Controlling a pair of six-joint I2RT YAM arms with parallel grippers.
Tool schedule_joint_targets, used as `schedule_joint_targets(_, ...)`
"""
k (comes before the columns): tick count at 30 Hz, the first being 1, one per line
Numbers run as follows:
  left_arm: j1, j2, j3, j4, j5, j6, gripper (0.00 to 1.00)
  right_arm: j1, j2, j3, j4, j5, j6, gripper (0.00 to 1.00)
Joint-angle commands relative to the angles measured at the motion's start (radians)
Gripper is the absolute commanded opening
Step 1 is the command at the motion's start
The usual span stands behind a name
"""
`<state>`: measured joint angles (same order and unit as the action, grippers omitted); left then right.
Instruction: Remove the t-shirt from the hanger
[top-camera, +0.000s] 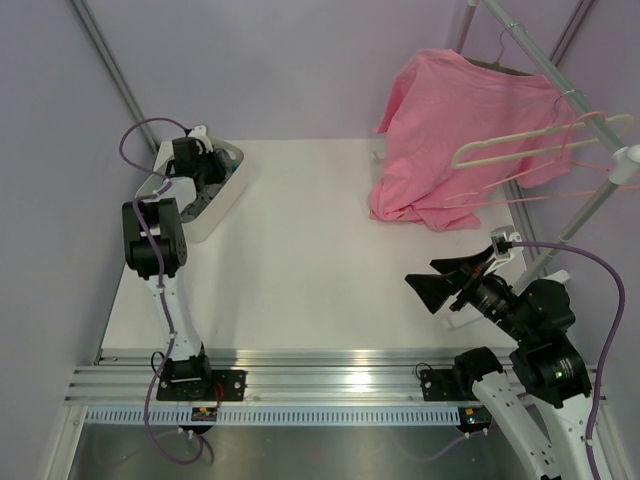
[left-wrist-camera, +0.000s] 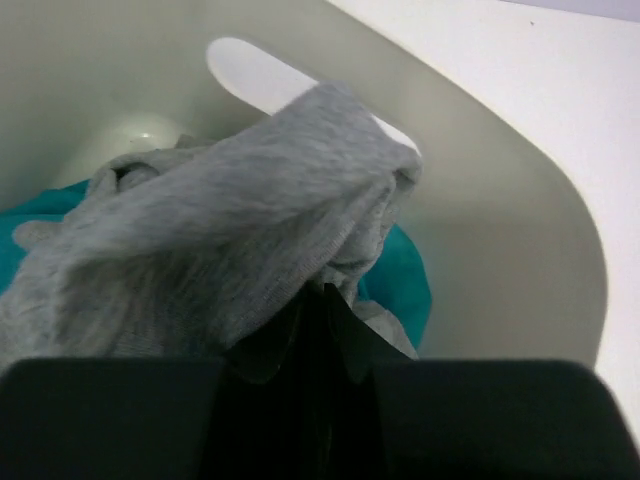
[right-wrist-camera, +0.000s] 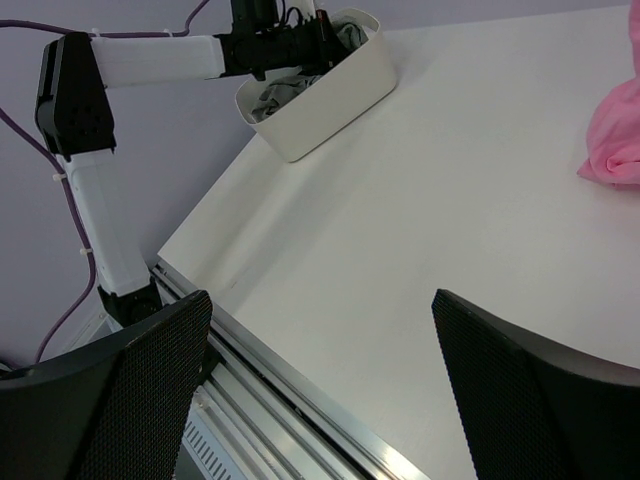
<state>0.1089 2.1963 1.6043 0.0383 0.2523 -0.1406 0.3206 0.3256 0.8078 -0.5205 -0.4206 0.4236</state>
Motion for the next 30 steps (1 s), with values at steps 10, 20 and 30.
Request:
schedule_joint_targets(10,-0.002,-0.260,-0.067,0.115,-0.188,-0.033,0.79,0.000,0.035,0.013,0.023,-0.023,-0.006,0.99)
schedule_joint_targets(20,-0.011,-0.530,-0.099,-0.035,-0.193,-0.151,0.99,0.000,0.105,0.019,0.019,0.029,-0.003,0.99)
schedule_joint_targets(30,-0.407,-1.014,-0.438,-0.181,-0.263,-0.199,0.99,0.000,0.315,0.106,-0.110,0.404,0.026,0.99)
